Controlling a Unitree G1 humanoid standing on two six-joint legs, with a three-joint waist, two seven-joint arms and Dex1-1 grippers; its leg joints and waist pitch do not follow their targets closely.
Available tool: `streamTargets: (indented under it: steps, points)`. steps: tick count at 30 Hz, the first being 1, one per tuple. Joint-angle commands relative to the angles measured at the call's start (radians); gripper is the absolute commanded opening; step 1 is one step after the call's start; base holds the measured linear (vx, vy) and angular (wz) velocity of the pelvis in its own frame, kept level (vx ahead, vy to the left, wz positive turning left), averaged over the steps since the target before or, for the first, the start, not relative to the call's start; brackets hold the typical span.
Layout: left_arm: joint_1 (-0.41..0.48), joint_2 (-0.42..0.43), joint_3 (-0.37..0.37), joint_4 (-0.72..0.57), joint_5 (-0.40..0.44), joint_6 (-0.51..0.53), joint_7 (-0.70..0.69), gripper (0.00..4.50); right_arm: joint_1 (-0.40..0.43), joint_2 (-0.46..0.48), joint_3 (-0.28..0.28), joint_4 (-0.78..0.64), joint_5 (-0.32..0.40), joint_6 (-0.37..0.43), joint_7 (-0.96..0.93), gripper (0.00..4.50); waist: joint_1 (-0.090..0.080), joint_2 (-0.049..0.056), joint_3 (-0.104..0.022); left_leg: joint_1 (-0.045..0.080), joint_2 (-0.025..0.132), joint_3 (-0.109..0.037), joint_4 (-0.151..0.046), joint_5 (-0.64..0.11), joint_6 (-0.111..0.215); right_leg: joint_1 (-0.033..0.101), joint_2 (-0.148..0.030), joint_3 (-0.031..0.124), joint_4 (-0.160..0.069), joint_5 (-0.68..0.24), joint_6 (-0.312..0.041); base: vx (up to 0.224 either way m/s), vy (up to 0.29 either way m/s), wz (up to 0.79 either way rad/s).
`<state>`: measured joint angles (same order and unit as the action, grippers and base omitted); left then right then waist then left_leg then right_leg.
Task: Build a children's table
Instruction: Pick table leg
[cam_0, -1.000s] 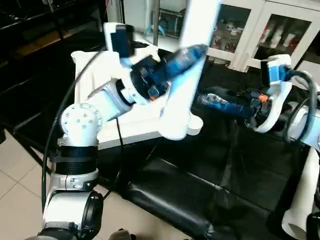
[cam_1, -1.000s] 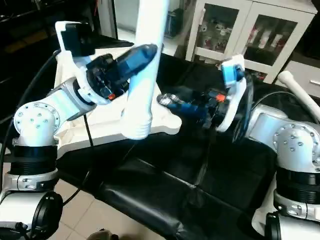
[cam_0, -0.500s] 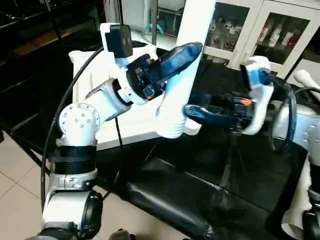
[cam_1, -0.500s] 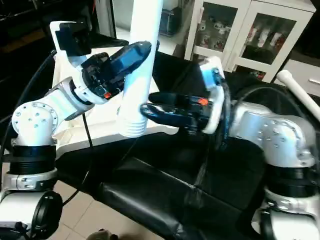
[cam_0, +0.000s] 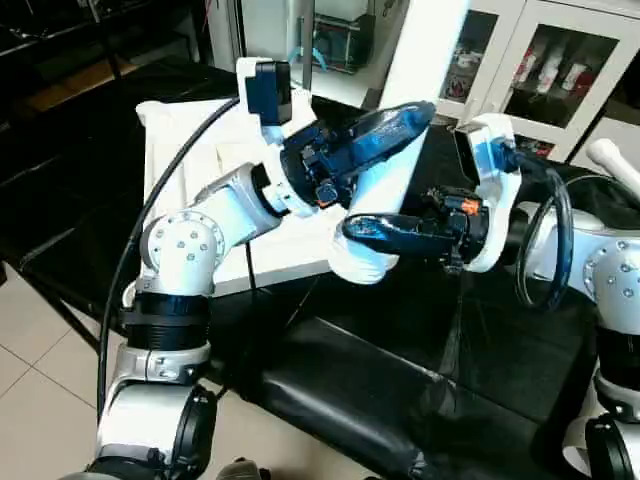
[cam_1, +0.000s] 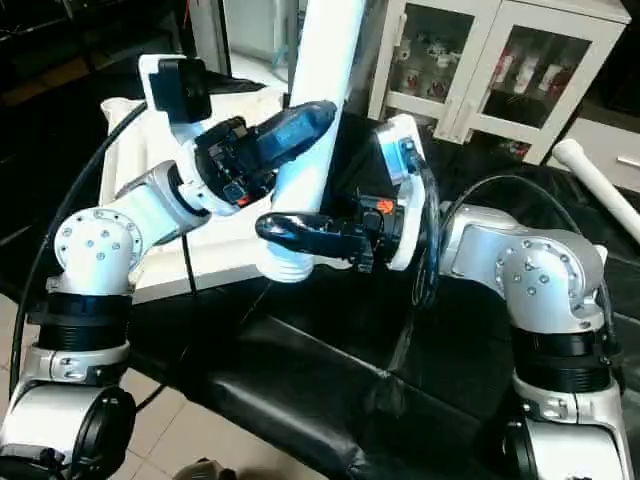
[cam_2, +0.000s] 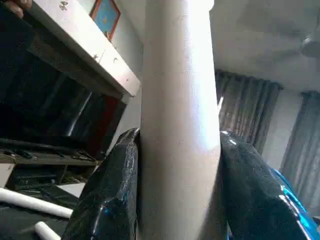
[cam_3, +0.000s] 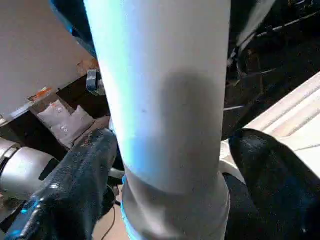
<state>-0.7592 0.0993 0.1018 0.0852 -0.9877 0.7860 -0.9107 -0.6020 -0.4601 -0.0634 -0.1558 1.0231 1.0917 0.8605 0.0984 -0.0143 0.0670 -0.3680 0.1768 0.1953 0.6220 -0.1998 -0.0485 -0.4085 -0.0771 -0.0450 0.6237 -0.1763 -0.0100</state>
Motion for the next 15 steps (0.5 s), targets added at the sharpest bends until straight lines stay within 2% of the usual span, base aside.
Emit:
streamTargets:
  steps: [1,7,13,15]
  points:
    - [-0.010,0.001,0.000,-0.002,0.002,-0.005,-0.006,1.94,0.000,-0.008,0.003,-0.024,0.004,0.013,0.009,3.66,0.001,0.000,-0.074,0.011,0.042,-0.023,-0.078,-0.143,-0.028,0.053,-0.059,0.040,-0.078,-0.242,-0.181,0.000,0.000,0.00]
    - [-0.004,-0.003,0.000,-0.008,0.004,-0.007,-0.002,1.94,0.001,-0.008,0.007,-0.017,0.001,0.007,-0.001,3.13,0.001,0.000,-0.074,0.011,0.042,-0.022,-0.078,-0.146,-0.029,0.053,-0.060,0.040,-0.079,-0.246,-0.180,0.000,0.000,0.00]
    - [0.003,-0.003,-0.003,-0.013,0.006,-0.009,0.001,1.94,-0.004,-0.003,0.015,-0.006,-0.032,-0.015,-0.020,2.62,-0.002,-0.001,-0.073,0.011,0.043,-0.023,-0.079,-0.152,-0.031,0.052,-0.060,0.040,-0.080,-0.260,-0.175,0.000,0.000,0.00]
    - [0.006,-0.003,-0.015,-0.007,0.053,-0.041,0.031,1.94,-0.007,0.004,0.021,0.000,-0.065,-0.035,-0.051,2.51,-0.003,-0.001,-0.073,0.010,0.043,-0.024,-0.080,-0.153,-0.033,0.053,-0.060,0.040,-0.080,-0.261,-0.173,0.000,0.000,0.00]
